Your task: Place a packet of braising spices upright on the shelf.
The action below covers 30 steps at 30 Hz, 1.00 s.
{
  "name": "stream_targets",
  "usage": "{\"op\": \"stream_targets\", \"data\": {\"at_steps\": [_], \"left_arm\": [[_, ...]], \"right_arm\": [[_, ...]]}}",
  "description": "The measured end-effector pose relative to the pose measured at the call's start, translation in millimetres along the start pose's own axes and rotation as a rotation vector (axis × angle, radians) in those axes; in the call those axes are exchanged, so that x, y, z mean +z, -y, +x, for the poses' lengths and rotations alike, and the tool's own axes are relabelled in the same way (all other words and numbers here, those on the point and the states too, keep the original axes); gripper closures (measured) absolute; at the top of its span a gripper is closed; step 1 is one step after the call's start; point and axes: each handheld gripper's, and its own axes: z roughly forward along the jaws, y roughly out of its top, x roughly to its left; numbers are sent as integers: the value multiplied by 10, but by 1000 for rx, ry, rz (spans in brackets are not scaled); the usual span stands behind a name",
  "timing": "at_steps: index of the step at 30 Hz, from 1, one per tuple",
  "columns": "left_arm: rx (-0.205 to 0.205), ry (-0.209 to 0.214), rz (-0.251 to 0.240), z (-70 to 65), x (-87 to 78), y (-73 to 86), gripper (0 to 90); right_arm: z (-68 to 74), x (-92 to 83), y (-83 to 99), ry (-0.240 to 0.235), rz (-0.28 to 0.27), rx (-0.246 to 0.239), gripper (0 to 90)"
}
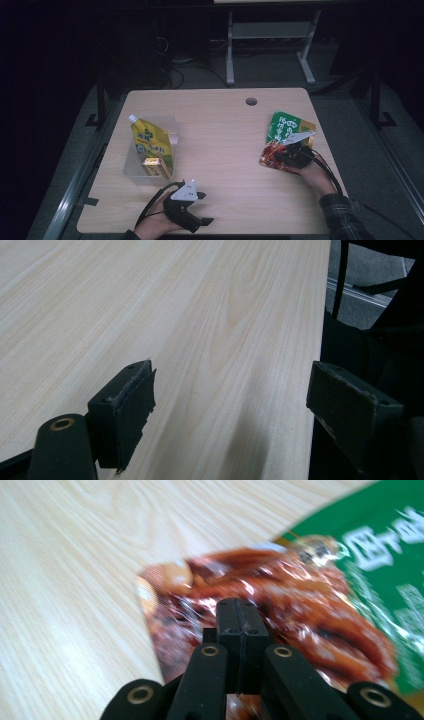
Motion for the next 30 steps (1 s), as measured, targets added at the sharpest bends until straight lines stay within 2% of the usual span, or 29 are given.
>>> {"op": "stream_targets", "data": {"at_steps": [4,6,8,12,15,17,20,25,27,30], "left_arm": [[4,1,1,10,-2,2,187],[-3,1,-3,1,-1,-1,187],[-5,1,-8,0,-3,-2,187],[-6,3,-9,17,-2,0,187],[-12,5,-12,21,-8,0,187],[-14,5,-16,25,-8,-1,187],[-18,8,-13,36,-5,-3,187],[-27,6,-21,34,-16,-9,187],[-27,1,-22,45,-25,-9,187],[-20,-1,-25,41,-31,-24,187]], "right_arm": [[50,39,-47,5,1,-25,900],[40,47,-62,-2,3,-26,900],[-4,34,-92,19,-7,-18,900],[-233,-20,-182,87,-44,41,900],[-426,-24,-264,180,-33,71,900],[-610,-32,-340,259,-32,126,900],[-765,-14,-421,330,-19,186,900],[-992,36,-526,403,-38,287,900],[-1064,59,-512,406,-67,309,900],[-1140,136,-446,414,-47,341,900]]}}
